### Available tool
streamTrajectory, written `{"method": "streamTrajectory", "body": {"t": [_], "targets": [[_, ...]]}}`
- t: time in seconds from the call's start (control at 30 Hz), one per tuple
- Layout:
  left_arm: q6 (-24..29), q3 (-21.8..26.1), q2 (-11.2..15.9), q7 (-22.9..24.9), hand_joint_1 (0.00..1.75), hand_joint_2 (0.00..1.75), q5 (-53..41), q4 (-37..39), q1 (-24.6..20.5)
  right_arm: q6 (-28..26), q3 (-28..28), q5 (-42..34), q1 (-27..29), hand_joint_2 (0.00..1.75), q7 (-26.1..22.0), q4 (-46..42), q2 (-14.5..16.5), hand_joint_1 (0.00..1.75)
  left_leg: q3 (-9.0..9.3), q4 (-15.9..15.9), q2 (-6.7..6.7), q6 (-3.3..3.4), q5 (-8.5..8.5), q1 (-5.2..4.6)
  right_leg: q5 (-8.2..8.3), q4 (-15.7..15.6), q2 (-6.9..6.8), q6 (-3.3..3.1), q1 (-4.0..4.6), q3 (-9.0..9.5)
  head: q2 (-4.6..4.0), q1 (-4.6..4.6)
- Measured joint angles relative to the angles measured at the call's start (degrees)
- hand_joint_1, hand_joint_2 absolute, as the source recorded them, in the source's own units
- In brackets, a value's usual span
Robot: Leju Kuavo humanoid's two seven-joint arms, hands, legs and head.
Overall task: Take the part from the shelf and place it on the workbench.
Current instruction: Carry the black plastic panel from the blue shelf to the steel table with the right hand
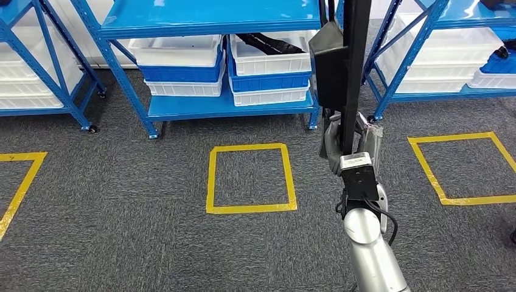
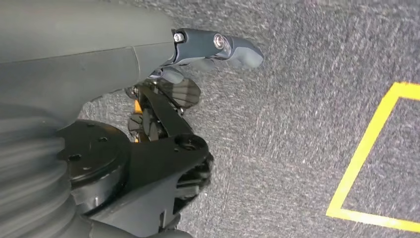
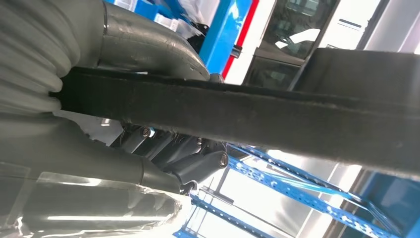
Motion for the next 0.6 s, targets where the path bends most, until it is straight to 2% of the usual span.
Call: {"method": "streamTrajectory", "body": {"t": [0.07, 0.1, 0.13, 0.17, 0.23, 0.27, 0.3, 0.33, 0.4, 0.43, 0.47, 0.5, 0.53, 0.6], "targets": [[0.2, 0.0, 0.0, 0.0, 0.00, 1.75, 0.1, -0.1, 0.0, 0.0, 0.0, -0.1, -0.1, 1.75, 0.0, 0.4, 0.2, 1.75, 4.60, -6.9, 0.06, -0.73, 2.90, 0.78, 0.09, 0.6, 0.02, 0.35, -0.35, -0.60, 0.00, -0.07], [0.2, 0.0, 0.0, 0.0, 0.00, 1.75, 0.3, -0.1, 0.0, 0.1, 0.0, -0.3, -0.2, 1.75, 0.1, 0.6, 0.3, 1.75, 6.71, -10.4, -0.04, -0.90, 3.81, 0.89, 0.11, 1.0, 0.05, 0.64, -0.38, -0.99, 0.00, -0.11], [0.2, 0.0, 0.0, 0.0, 0.00, 1.75, 0.4, -0.2, 0.0, 0.3, 0.0, -0.5, -0.4, 1.75, 0.2, 0.7, 0.5, 1.75, 7.92, -12.6, -0.13, -0.88, 4.15, 0.89, 0.18, 1.3, 0.07, 1.01, -0.32, -1.36, 0.00, -0.10], [0.3, 0.0, -0.1, -0.1, 0.00, 1.75, 0.6, -0.3, 0.0, 0.5, 0.0, -0.7, -0.7, 1.75, 0.3, 0.9, 0.7, 1.75, 8.28, -13.7, -0.25, -0.59, 4.00, 0.72, 0.33, 1.5, 0.10, 1.53, -0.23, -1.73, 0.00, -0.12], [0.3, 0.0, -0.1, -0.1, 0.00, 1.75, 0.8, -0.3, 0.0, 0.8, -0.1, -1.0, -1.1, 1.75, 0.5, 1.2, 0.9, 1.75, 7.83, -14.0, -0.33, 0.56, 4.18, 0.23, 0.85, 1.4, 0.14, 2.63, 0.00, -2.22, 0.00, -0.03], [0.3, 0.0, -0.1, -0.1, 0.00, 1.75, 0.9, -0.3, 0.0, 0.9, -0.1, -1.0, -1.2, 1.75, 0.5, 1.3, 1.0, 1.75, 7.68, -14.3, -0.28, 1.28, 4.47, 0.10, 0.77, 1.6, 0.14, 3.03, -0.01, -2.57, 0.00, -0.06], [0.3, 0.0, -0.1, -0.1, 0.00, 1.75, 1.0, -0.4, 0.0, 0.9, -0.2, -1.0, -1.3, 1.75, 0.6, 1.4, 1.0, 1.75, 7.51, -14.5, -0.22, 1.95, 4.84, 0.04, 0.11, 2.6, 0.15, 3.12, 0.03, -3.19, 0.00, 0.04], [0.3, 0.0, -0.1, -0.1, 0.00, 1.75, 1.0, -0.4, 0.0, 0.9, -0.2, -1.0, -1.3, 1.75, 0.6, 1.5, 1.0, 1.75, 7.33, -14.7, -0.17, 2.56, 5.21, 0.00, -1.26, 4.8, 0.17, 2.97, 0.02, -4.33, 0.00, 0.15], [0.5, 0.0, -0.2, -0.1, 0.00, 1.75, 1.1, -0.4, 0.0, 0.9, -0.3, -1.0, -1.3, 1.75, 0.6, 1.7, 1.0, 1.75, 6.77, -14.8, -0.09, 3.32, 5.68, -0.16, -4.97, 12.5, 0.21, 2.40, -0.10, -7.81, 0.00, 0.42], [0.6, 0.0, -0.2, -0.1, 0.00, 1.75, 1.2, -0.4, 0.1, 0.9, -0.3, -0.9, -1.3, 1.75, 0.6, 2.0, 1.0, 1.75, 6.54, -14.8, -0.07, 3.51, 5.87, -0.30, -6.26, 16.1, 0.24, 2.37, -0.09, -9.26, 0.00, 0.49], [0.6, 0.0, -0.2, -0.1, 0.00, 1.75, 1.3, -0.4, 0.2, 0.9, -0.3, -0.8, -1.4, 1.75, 0.7, 2.3, 1.0, 1.75, 6.33, -14.7, -0.06, 3.62, 6.03, -0.43, -6.68, 17.8, 0.26, 2.54, -0.06, -9.78, 0.00, 0.51], [0.7, 0.0, -0.2, -0.1, 0.00, 1.75, 1.4, -0.4, 0.3, 0.9, -0.3, -0.6, -1.5, 1.75, 0.8, 2.6, 1.0, 1.75, 6.20, -14.7, -0.07, 3.62, 6.18, -0.55, -6.19, 17.1, 0.27, 2.84, -0.02, -9.07, 0.00, 0.54], [0.8, 0.0, -0.3, -0.1, 0.00, 1.75, 1.6, -0.4, 0.4, 0.9, -0.3, -0.5, -1.8, 1.75, 0.9, 2.9, 1.1, 1.75, 6.12, -14.7, -0.09, 3.55, 6.31, -0.64, -5.00, 14.2, 0.27, 3.15, 0.01, -7.20, 0.00, 0.53], [0.8, 0.0, -0.3, -0.1, 0.00, 1.75, 1.9, -0.4, 0.5, 0.9, -0.3, -0.3, -2.6, 1.75, 1.1, 3.4, 1.2, 1.75, 6.01, -14.7, -0.10, 3.21, 6.53, -0.87, -2.52, 5.9, 0.29, 3.31, 0.17, -2.49, 0.00, 0.58]]}}
